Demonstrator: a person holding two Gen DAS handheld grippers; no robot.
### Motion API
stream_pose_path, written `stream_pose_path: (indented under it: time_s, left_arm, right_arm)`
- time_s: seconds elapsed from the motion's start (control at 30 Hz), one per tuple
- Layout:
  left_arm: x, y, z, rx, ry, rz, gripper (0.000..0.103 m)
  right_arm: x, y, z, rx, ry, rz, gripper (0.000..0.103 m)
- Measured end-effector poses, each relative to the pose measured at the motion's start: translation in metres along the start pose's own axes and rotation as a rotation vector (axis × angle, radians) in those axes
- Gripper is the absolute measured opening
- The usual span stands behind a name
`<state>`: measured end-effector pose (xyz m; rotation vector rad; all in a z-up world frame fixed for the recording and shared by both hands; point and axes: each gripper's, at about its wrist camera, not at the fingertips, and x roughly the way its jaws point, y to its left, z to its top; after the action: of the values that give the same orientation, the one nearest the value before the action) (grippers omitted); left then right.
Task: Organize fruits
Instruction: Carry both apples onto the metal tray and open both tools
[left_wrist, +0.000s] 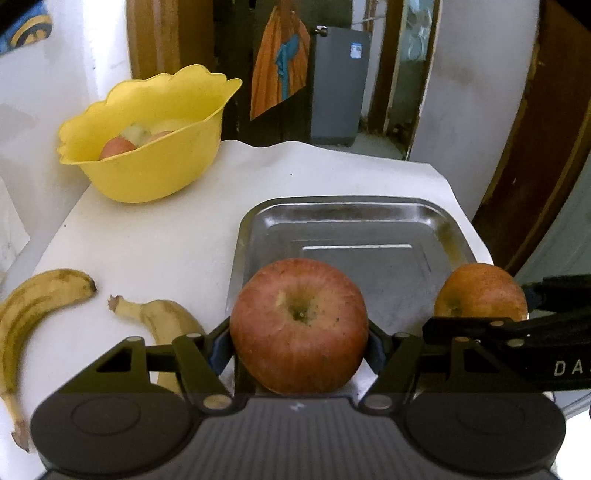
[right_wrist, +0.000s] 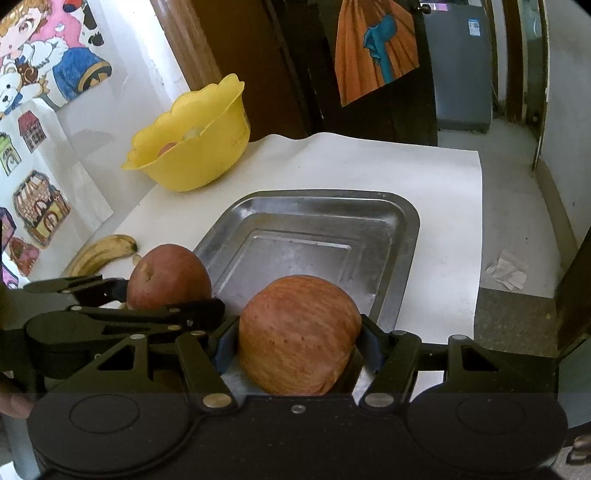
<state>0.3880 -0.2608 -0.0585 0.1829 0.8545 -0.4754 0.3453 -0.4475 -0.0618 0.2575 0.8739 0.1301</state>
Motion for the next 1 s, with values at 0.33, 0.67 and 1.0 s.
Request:
stream_pose_path:
  time_s: [0.33, 0.67, 1.0]
  left_arm:
    - [-0.008, 0.002, 0.001, -0.036, 0.014, 0.013, 0.073]
    - [-0.050, -0.002, 0.003, -0.038, -0.086, 0.031, 0.077]
    - [-0.141, -0.011, -0.007, -0.134, -0.224, 0.148, 0.101]
  right_arm:
    - [0.001, 0.007, -0.004, -0.032, -0.005, -0.017, 0.068]
    - [-0.036, 0.024, -0.009, -0.114, -0.080, -0.045, 0.078]
    - [-0.115, 0.054, -0.031, -0.161, -0.198, -0.003, 0.095]
